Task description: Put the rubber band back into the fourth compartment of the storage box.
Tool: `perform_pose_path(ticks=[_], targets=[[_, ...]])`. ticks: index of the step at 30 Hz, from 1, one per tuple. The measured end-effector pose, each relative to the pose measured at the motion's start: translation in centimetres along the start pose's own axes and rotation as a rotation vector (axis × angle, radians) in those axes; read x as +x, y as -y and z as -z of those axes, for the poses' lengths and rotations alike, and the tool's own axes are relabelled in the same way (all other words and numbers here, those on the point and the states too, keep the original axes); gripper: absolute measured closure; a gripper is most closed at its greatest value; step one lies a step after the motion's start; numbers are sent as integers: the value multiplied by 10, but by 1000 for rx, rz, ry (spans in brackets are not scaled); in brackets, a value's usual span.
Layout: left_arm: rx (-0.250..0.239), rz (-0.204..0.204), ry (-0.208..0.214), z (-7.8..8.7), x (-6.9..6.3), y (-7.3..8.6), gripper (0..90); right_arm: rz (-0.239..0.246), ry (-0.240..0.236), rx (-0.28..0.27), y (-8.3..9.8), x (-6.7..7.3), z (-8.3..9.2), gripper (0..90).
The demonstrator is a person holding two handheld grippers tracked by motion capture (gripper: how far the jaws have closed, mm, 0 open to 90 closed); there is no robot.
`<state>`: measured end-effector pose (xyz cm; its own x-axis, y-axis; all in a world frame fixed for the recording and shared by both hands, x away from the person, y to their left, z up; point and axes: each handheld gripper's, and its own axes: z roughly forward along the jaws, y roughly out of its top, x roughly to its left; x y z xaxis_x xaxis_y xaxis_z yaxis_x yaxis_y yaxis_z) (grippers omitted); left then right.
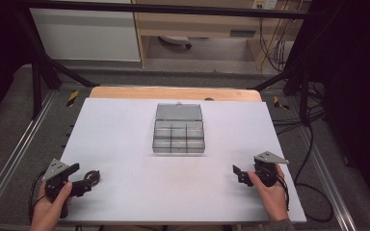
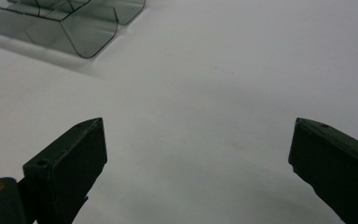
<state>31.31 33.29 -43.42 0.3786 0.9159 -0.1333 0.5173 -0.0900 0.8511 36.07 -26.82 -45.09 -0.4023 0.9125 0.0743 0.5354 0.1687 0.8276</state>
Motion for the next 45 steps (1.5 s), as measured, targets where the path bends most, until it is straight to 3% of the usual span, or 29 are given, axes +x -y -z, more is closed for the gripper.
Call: perform_pose_path(ticks=[10, 21, 27, 36, 38, 45], targets=[[30, -33, -8, -1, 2, 0, 105, 12, -1, -15, 0, 1, -2, 45], [65, -23, -45, -6, 9, 0, 155, 11, -12, -3, 2, 2, -4, 41], [93, -4, -76, -7, 19, 1, 301, 16, -20, 9, 2, 4, -6, 40], [170, -13, -45, -11, 19, 4, 540, 24, -25, 19, 2, 5, -7, 43], [174, -15, -48, -11, 20, 5, 560, 22, -26, 20, 2, 5, -7, 43], [204, -28, -37, -14, 19, 8, 766, 35, -32, 22, 2, 7, -8, 44]])
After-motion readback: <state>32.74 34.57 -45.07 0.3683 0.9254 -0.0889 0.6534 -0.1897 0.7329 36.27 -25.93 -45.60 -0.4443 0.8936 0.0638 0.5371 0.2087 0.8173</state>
